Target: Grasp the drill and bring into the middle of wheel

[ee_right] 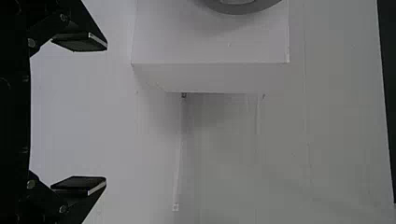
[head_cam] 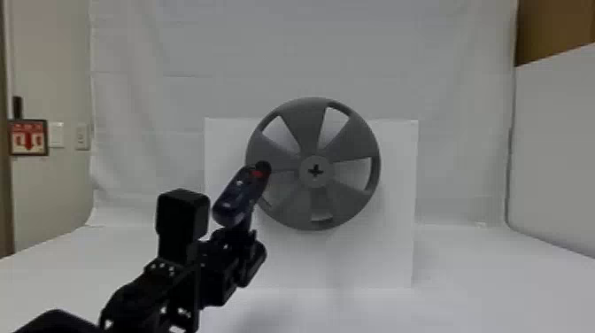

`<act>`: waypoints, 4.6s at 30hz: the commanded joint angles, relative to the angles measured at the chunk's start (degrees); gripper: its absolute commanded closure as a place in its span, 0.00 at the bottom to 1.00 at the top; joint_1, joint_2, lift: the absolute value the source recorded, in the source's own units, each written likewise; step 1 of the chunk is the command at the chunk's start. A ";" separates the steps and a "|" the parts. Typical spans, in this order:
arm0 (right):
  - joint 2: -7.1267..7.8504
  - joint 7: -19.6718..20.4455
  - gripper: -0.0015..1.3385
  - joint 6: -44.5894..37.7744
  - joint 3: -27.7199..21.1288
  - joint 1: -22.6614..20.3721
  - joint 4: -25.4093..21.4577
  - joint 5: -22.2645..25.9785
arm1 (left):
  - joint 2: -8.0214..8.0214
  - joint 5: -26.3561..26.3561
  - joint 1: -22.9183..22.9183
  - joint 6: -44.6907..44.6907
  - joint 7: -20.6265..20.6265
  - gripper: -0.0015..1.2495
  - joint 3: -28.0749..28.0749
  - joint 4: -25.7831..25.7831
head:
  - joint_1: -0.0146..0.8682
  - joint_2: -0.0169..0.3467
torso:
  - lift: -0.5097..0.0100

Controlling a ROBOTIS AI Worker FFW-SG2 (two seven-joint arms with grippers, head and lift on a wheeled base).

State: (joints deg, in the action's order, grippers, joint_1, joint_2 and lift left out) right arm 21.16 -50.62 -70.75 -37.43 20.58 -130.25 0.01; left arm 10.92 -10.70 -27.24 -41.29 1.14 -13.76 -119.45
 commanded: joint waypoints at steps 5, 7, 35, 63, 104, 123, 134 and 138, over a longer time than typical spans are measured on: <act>-0.50 0.00 0.20 0.00 0.78 0.25 0.26 -0.44 | -1.16 -2.66 3.95 -0.10 -7.65 0.97 5.50 0.89 | 0.08 0.13 | 0.21; -0.50 0.00 0.20 0.00 0.96 0.25 0.44 -0.44 | -1.34 -4.24 4.56 -0.10 -9.67 0.97 6.29 1.41 | 0.08 0.13 | 0.21; -0.85 0.00 0.20 0.09 2.63 0.69 1.49 -0.62 | -2.31 -10.48 5.97 0.07 -15.29 0.97 6.55 7.04 | 0.08 0.13 | 0.21; -0.59 0.00 0.20 0.09 3.86 0.95 2.11 -0.62 | -2.22 -7.85 7.02 4.47 -14.41 0.65 6.38 9.76 | 0.08 0.13 | 0.21; -1.21 0.00 0.20 0.17 4.12 0.78 2.55 -0.53 | -4.24 4.28 6.06 7.72 26.81 0.04 21.85 13.98 | 0.08 0.13 | 0.21; -1.65 0.00 0.20 0.35 3.68 0.78 2.55 -0.53 | -2.57 8.94 5.35 7.63 31.90 0.04 32.57 14.16 | 0.08 0.13 | 0.21; -2.35 0.00 0.20 1.23 2.45 0.42 2.55 0.35 | -3.45 5.69 7.46 7.63 20.92 0.05 35.03 9.94 | 0.08 0.13 | 0.21; -2.17 0.00 0.20 1.32 2.28 0.42 2.46 1.05 | -4.33 5.16 8.34 7.63 17.23 0.05 35.29 7.83 | 0.08 0.13 | 0.21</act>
State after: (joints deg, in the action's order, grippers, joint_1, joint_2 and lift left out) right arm 18.84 -50.62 -69.51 -35.00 21.02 -127.71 0.48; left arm 7.38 -5.08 -19.68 -33.66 20.16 21.28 -109.60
